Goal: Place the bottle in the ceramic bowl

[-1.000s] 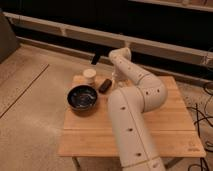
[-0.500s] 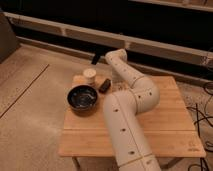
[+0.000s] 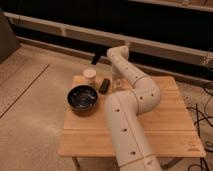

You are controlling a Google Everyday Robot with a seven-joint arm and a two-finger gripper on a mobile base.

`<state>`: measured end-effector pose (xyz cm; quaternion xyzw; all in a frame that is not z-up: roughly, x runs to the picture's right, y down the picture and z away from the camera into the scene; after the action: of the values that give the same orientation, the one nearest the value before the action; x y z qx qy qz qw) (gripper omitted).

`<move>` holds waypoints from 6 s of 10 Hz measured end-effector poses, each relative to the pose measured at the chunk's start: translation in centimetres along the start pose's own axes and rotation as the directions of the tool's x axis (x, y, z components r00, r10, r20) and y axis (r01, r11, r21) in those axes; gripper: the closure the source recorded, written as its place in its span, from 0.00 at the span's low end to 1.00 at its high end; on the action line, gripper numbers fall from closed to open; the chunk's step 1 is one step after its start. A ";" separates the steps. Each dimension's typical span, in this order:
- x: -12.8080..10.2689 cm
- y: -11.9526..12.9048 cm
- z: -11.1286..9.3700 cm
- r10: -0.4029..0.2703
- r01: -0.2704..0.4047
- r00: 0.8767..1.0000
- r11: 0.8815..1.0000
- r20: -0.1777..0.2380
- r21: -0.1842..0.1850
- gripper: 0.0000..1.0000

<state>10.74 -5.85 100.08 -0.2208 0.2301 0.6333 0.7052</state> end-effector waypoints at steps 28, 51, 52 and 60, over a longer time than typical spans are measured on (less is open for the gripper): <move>6.8 22.4 -13.0 -0.453 0.469 0.808 0.882 0.376 0.055 1.00; 10.6 23.6 -4.0 -0.531 0.537 0.839 0.843 0.120 -0.023 1.00; 10.9 23.7 -3.3 -0.540 0.544 0.836 0.839 0.103 -0.023 1.00; 11.0 25.0 0.3 -0.567 0.567 0.824 0.823 0.025 -0.032 0.57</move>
<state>-13.05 5.60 93.16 -0.2879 0.1368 0.4012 0.8588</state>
